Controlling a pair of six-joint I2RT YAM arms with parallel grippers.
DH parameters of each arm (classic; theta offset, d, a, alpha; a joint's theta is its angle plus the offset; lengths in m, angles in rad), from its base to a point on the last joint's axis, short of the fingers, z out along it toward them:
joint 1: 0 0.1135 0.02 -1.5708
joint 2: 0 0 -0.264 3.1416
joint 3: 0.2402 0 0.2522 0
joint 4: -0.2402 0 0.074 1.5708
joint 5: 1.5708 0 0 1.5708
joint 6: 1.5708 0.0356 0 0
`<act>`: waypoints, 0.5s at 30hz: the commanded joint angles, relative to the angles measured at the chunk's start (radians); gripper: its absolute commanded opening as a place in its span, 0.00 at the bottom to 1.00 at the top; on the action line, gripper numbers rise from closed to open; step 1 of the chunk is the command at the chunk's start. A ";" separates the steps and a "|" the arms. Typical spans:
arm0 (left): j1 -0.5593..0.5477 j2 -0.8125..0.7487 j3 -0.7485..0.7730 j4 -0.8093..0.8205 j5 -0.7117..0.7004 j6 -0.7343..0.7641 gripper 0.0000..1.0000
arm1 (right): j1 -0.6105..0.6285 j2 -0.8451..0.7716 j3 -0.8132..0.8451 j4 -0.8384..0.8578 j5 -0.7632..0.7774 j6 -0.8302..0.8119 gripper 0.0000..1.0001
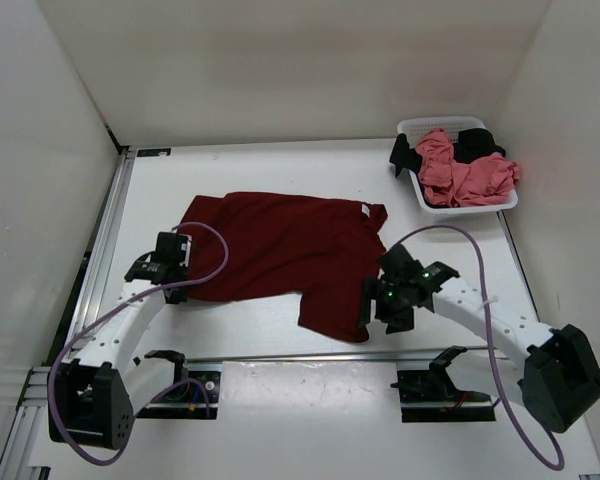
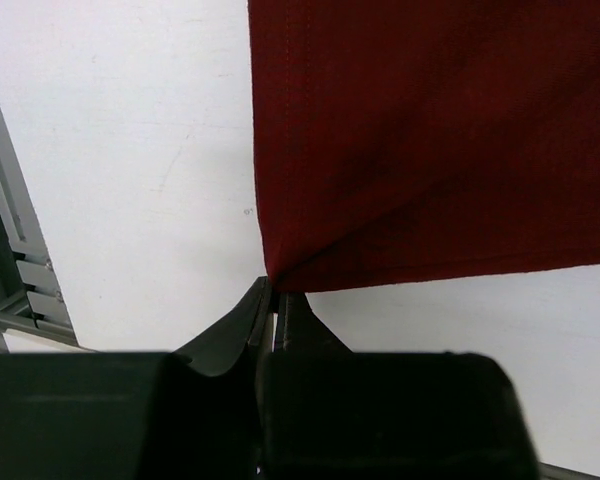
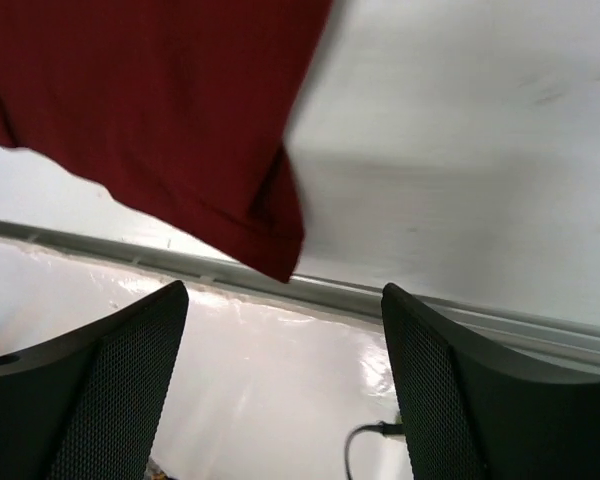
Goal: Fold and stack the t-shirts
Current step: Flatten out the tshirt
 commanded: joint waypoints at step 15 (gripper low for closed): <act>0.007 -0.118 0.009 -0.082 -0.028 -0.002 0.10 | 0.055 0.246 -0.146 0.361 -0.052 0.312 0.39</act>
